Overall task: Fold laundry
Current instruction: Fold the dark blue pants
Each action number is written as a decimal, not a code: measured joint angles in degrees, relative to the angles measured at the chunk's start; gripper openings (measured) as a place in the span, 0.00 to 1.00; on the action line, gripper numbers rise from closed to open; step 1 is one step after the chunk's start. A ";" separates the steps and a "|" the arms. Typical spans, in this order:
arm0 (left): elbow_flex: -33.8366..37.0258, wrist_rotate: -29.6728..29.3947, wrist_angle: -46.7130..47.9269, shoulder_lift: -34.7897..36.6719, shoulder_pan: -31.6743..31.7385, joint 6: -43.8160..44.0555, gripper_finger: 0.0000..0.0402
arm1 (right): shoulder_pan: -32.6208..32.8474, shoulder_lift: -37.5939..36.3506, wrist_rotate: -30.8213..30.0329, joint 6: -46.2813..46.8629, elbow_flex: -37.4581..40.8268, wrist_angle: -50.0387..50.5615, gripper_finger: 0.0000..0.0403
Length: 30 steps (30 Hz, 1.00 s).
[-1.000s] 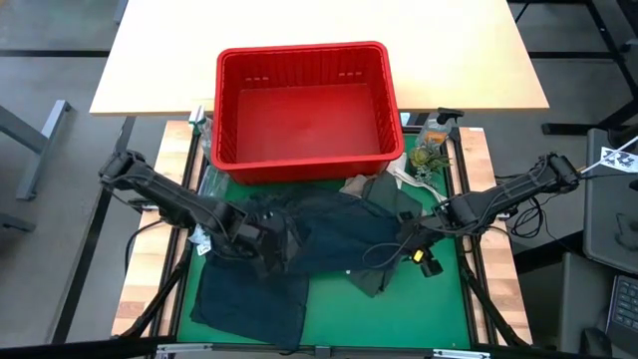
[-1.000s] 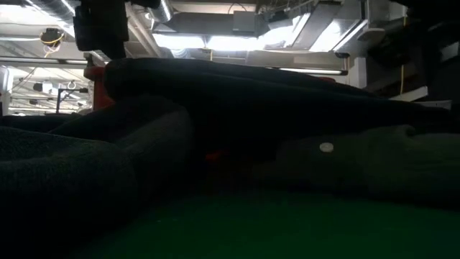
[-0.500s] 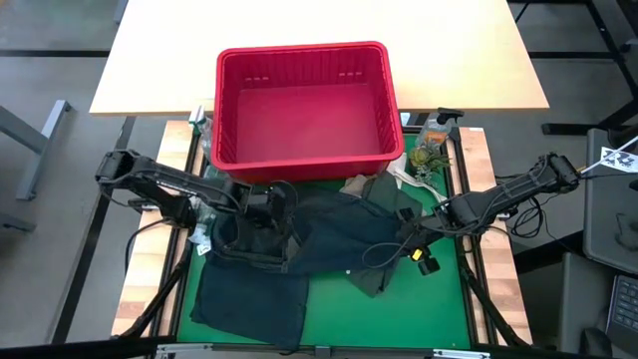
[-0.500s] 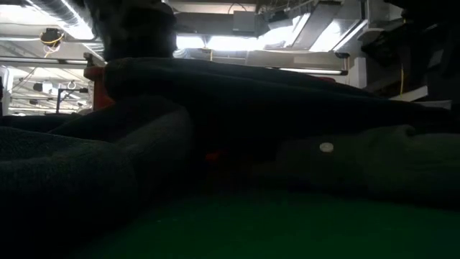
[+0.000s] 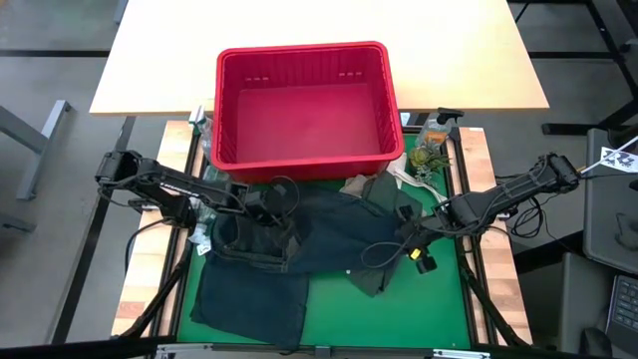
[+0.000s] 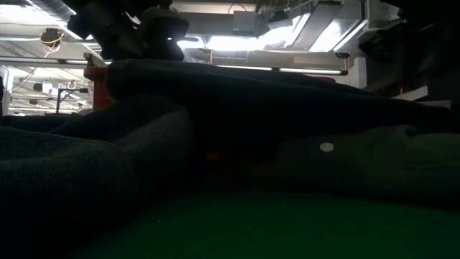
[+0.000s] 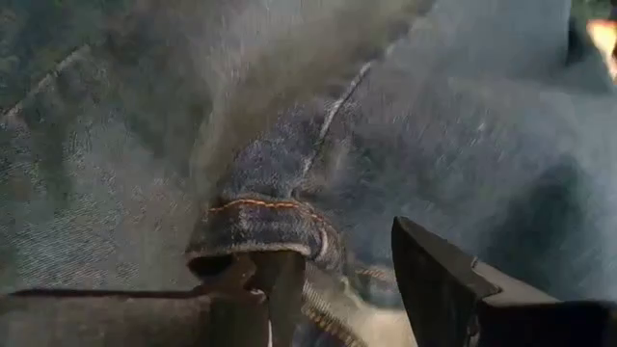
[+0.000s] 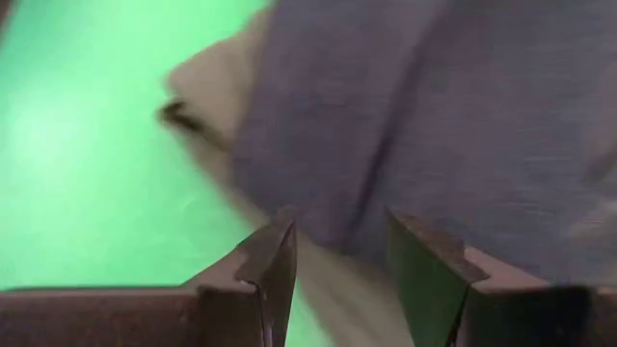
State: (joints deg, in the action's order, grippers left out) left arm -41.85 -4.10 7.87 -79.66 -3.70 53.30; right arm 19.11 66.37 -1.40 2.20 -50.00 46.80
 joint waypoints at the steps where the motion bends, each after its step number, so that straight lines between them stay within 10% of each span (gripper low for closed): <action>1: 0.00 -0.48 -0.42 0.00 0.00 0.88 0.37 | 0.00 0.00 -1.85 0.15 0.00 -0.22 0.39; 8: 0.00 1.09 -0.22 0.00 -0.04 3.16 0.33 | -0.04 0.00 -11.04 0.37 0.00 -0.38 0.39; 16: 0.00 5.17 -0.24 0.00 0.17 3.16 0.03 | -0.04 0.15 -11.40 0.38 0.00 -0.58 0.39; 30: 0.00 8.20 8.63 5.12 5.62 -2.46 0.01 | -5.86 11.44 -13.50 2.06 0.00 -1.08 0.39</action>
State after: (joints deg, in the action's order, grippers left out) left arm -41.85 4.10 16.50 -74.54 1.92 50.85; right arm 13.25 77.80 -14.91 4.26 -50.00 45.72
